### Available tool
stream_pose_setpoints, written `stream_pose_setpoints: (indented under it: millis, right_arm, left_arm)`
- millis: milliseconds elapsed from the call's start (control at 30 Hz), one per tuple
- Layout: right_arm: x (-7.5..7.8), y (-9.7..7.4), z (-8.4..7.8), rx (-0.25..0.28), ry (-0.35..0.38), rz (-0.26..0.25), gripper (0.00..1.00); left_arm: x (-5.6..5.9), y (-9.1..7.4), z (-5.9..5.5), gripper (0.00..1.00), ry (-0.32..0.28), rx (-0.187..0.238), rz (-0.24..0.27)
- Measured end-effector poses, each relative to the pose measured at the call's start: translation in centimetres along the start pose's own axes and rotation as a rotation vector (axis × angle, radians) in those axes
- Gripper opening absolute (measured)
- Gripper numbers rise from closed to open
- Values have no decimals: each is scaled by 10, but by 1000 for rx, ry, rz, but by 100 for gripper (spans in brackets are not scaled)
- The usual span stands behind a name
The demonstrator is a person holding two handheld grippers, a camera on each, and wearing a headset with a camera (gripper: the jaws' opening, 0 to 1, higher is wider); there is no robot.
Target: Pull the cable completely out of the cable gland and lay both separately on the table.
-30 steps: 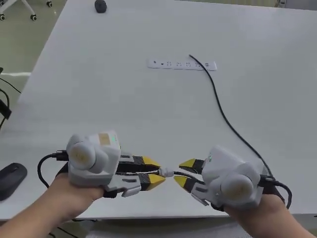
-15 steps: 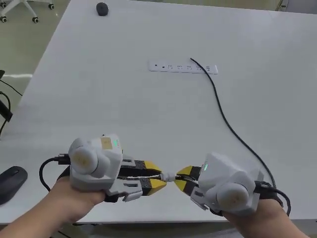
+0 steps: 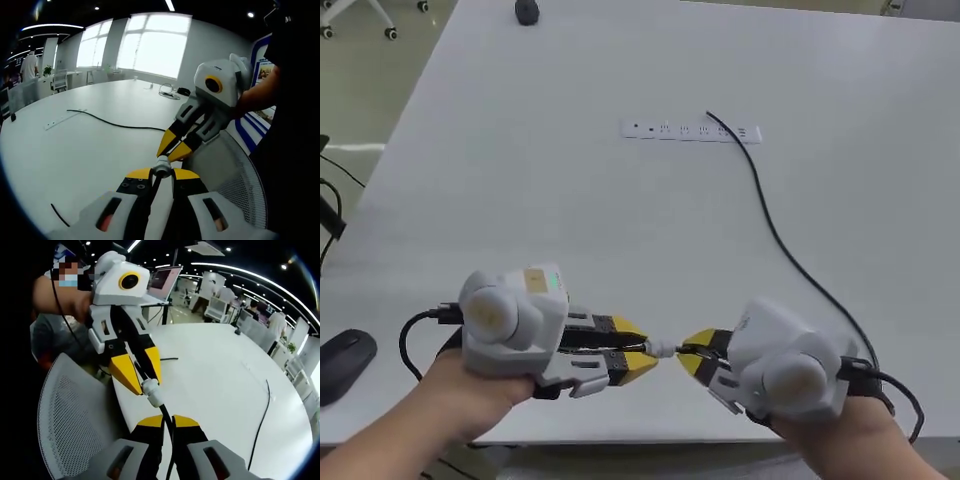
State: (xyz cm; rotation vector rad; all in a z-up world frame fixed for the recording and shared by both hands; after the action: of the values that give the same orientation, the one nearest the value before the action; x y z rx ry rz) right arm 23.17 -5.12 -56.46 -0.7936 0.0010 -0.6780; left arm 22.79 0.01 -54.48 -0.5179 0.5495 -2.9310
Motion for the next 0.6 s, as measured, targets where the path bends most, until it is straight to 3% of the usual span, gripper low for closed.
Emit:
stream_pose_setpoints:
  millis: [267, 600]
  right_arm:
    - [4, 3, -8, -28, 48, -8, 1]
    - [17, 5, -31, -98, 124, -34, 0]
  left_arm:
    - [-1, 0, 0, 15, 3, 0, 4]
    - [-2, -2, 0, 15, -3, 8, 8]
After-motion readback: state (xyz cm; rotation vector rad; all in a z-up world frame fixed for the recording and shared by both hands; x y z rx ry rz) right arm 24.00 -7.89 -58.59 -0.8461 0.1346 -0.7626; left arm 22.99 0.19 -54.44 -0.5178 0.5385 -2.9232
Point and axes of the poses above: the centre of the closed fingertips' face, and the gripper's own axes: y roughly forward along the fingers, x roughly to its right, z roughly out of its top, the point moved 2 cm from there along -y, roughly backward along the fingers, and after that the axes turned 11 degrees about -z, right-handed, at the moved point
